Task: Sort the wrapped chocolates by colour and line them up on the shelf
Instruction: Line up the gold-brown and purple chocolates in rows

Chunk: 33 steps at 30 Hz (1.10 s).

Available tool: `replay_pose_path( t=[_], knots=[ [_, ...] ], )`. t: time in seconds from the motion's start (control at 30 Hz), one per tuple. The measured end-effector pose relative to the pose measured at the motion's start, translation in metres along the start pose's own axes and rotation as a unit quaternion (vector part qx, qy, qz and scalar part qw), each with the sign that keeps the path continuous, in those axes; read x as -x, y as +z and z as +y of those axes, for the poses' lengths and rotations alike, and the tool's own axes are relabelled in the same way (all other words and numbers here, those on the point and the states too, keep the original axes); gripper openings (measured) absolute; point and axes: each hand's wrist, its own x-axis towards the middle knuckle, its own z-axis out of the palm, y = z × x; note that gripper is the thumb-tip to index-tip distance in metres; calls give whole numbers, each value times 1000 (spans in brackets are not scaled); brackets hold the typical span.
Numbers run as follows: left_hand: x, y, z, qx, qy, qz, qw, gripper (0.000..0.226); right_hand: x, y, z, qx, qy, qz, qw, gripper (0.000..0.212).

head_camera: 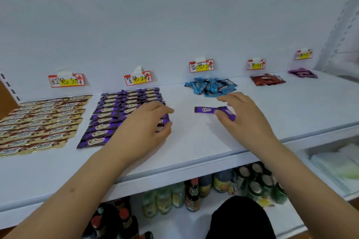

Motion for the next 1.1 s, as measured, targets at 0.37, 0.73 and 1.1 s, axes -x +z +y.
replay_pose_path(
  t=[0.37, 0.73, 1.1],
  knots=[
    [-100, 88, 46, -48, -40, -85, 994, 34, -14, 7, 39, 13, 165, -51, 985, 21],
    [-86, 73, 49, 160, -66, 21, 985, 14, -7, -1, 32, -160, 128, 89, 975, 16],
    [-38, 28, 42, 487, -141, 71, 859, 16, -3, -8, -3, -401, 111, 96, 904, 18]
  ],
)
